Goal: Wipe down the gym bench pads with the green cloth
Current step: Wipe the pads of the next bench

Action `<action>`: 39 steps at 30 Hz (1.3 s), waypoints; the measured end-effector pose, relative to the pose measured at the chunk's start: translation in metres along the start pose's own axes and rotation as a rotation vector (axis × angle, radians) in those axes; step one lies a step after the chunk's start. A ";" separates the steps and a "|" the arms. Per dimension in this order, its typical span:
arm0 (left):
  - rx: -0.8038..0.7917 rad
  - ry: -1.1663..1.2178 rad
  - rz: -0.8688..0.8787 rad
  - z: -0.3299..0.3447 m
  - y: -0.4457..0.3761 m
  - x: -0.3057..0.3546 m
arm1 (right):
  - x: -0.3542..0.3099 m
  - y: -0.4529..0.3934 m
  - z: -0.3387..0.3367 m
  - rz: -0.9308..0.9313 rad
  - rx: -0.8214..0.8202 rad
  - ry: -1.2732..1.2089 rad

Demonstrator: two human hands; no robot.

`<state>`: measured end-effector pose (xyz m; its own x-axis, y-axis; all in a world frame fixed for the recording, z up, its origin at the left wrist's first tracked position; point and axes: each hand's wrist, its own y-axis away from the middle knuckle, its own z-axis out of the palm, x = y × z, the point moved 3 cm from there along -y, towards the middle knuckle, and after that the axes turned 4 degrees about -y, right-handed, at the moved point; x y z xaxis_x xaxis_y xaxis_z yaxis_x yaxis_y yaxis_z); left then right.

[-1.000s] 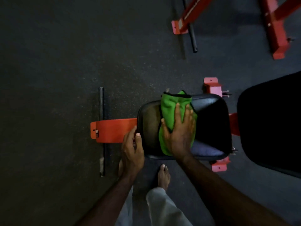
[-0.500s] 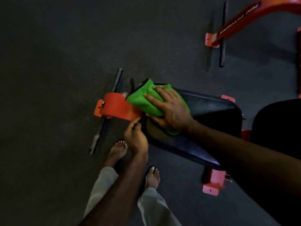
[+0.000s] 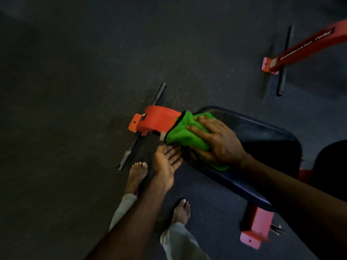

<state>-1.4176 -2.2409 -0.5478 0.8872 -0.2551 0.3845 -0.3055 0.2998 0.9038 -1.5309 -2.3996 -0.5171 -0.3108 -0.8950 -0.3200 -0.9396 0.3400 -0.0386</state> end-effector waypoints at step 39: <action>-0.124 -1.279 1.124 0.110 -0.002 0.024 | -0.018 0.105 0.019 0.727 0.171 0.015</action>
<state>-1.4344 -2.3489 -0.5195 -0.5713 -0.3849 0.7249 -0.4584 0.8823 0.1073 -1.6215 -2.3425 -0.5336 -0.8480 -0.4310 -0.3085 -0.4617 0.8865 0.0308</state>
